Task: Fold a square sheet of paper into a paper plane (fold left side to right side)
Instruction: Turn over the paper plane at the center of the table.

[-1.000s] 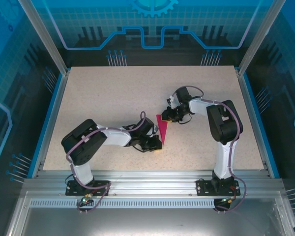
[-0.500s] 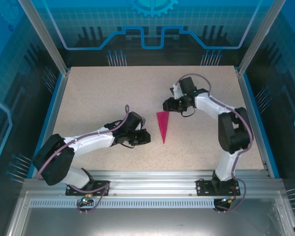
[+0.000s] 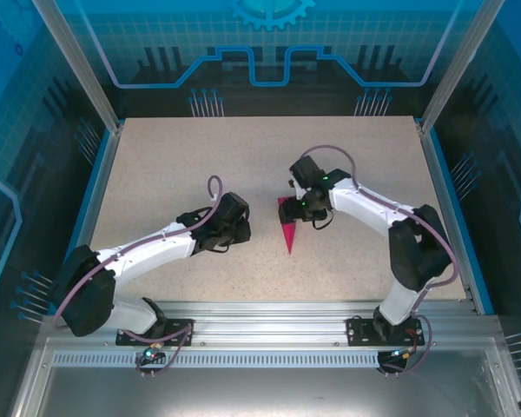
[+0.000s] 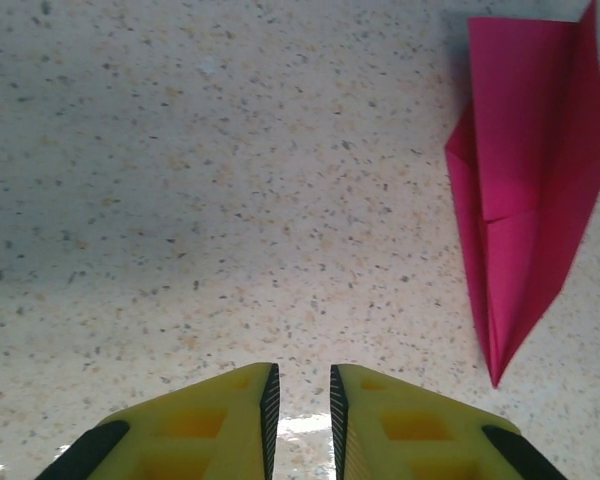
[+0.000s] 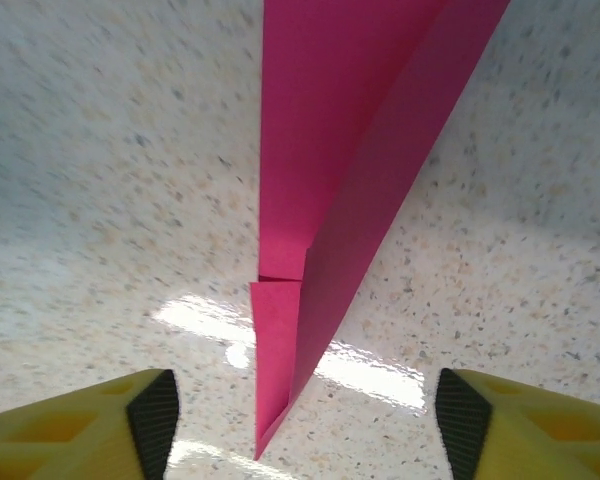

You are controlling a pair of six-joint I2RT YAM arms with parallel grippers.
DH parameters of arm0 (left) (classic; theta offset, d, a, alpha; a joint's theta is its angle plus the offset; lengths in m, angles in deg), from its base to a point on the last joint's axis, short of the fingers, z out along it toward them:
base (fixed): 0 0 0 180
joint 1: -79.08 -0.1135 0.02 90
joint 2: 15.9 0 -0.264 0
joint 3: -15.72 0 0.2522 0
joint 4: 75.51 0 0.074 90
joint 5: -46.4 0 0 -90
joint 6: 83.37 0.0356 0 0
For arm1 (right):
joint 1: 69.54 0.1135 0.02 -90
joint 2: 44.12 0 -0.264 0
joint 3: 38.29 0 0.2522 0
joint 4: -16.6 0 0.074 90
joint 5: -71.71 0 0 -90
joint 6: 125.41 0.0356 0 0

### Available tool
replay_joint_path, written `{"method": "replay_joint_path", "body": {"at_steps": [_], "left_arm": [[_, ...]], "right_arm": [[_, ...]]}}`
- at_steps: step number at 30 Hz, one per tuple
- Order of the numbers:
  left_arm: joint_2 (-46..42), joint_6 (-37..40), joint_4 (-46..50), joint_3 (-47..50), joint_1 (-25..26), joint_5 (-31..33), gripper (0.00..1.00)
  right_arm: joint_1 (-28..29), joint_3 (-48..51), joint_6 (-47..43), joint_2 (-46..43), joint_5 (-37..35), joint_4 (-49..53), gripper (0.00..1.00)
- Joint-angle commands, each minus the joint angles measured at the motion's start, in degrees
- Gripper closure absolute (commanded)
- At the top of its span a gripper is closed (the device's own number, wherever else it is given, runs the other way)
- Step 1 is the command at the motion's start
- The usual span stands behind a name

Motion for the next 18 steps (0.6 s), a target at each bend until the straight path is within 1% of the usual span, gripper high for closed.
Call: {"method": "replay_joint_path", "body": {"at_steps": [1,3,6,9,11,12,15,18], "left_arm": [[-1.5,0.8,2.2,-1.3,-0.2,2.9,0.75],[-1.7,0.8,2.5,-1.0,-0.3,3.2,0.74],[-1.9,0.7,3.1,-1.1,-0.2,3.9,0.74],[-2.4,0.7,3.7,-1.2,-0.3,4.8,0.74],[-2.9,0.9,4.3,-1.4,-0.3,5.8,0.74],[-3.1,1.1,4.7,-1.7,-0.3,6.3,0.74],[-3.9,1.8,5.9,-2.4,-0.3,7.6,0.74],[-4.9,2.3,6.9,-2.9,-0.3,8.9,0.74]], "right_arm": [[0.7,0.6,2.1,2.9,-3.5,2.1,0.36],[1.3,0.4,2.1,4.5,-1.6,1.4,0.43],[2.3,-0.6,2.0,6.3,-1.3,1.8,0.59],[2.1,-0.3,1.6,6.0,-0.7,1.5,0.76],[1.5,0.0,0.7,4.7,1.1,0.8,0.93],[1.1,0.2,0.2,3.9,2.4,0.2,1.0],[-0.3,1.5,-1.7,-0.2,7.5,-2.2,1.0],[-2.5,4.2,-2.9,-4.6,15.4,-6.2,1.0]]}}
